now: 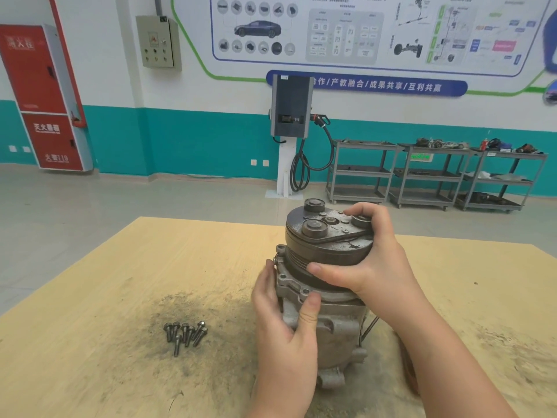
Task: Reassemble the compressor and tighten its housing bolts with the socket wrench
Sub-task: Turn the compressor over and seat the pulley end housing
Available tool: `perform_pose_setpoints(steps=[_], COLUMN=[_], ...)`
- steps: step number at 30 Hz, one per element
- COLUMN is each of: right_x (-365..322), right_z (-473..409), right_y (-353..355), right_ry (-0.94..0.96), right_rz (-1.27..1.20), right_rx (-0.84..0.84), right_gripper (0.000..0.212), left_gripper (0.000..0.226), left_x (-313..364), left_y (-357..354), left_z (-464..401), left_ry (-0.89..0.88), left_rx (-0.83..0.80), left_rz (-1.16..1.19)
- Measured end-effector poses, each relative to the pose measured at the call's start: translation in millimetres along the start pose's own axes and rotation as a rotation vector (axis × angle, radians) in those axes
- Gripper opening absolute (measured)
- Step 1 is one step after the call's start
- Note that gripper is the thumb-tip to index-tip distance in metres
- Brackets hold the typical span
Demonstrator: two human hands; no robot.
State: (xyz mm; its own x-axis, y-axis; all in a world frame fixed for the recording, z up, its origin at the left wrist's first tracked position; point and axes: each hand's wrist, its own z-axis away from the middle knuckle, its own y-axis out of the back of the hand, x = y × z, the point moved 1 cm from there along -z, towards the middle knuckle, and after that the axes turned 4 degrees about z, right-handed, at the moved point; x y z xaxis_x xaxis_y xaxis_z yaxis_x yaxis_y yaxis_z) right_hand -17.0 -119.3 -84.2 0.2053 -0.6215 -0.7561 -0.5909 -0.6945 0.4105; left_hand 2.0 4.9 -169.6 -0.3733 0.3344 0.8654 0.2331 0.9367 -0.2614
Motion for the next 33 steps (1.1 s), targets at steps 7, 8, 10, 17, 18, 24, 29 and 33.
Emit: perform_pose_setpoints(steps=[7, 8, 10, 17, 18, 24, 29, 33], right_x=[1.0, 1.1, 0.9, 0.2, 0.0, -3.2, -5.2, -4.0], right_z=[-0.8, -0.9, -0.6, 0.9, 1.3, 2.5, 2.8, 2.6], right_y=[3.5, 3.9, 4.1, 1.5, 0.5, -5.4, -7.1, -5.6], right_ry=[0.001, 0.000, -0.003, 0.004, 0.006, 0.008, -0.004, 0.008], right_rz=[-0.006, -0.009, -0.011, -0.035, -0.047, -0.058, -0.021, -0.011], right_rx=[-0.050, -0.056, -0.067, -0.043, -0.037, 0.070, 0.109, 0.103], right_gripper=[0.084, 0.084, 0.084, 0.082, 0.082, 0.080, 0.079, 0.079], left_gripper=[0.033, 0.036, 0.040, 0.045, 0.040, 0.033, 0.034, 0.031], left_x=[15.2, 18.0, 24.5, 28.5, 29.1, 27.0, 24.0, 18.7], left_y=[15.3, 16.3, 14.7, 7.3, 7.1, -0.6, -2.9, -0.3], left_z=[-1.1, -2.6, -4.6, -0.3, -0.6, 4.5, 4.1, 4.8], left_ry=[-0.383, -0.384, -0.326, -0.070, -0.085, -0.143, -0.225, -0.206], left_rx=[-0.002, -0.025, -0.064, -0.143, -0.143, -0.030, 0.015, 0.004], left_rz=[-0.755, -0.839, -0.889, -0.751, -0.717, -0.603, -0.571, -0.616])
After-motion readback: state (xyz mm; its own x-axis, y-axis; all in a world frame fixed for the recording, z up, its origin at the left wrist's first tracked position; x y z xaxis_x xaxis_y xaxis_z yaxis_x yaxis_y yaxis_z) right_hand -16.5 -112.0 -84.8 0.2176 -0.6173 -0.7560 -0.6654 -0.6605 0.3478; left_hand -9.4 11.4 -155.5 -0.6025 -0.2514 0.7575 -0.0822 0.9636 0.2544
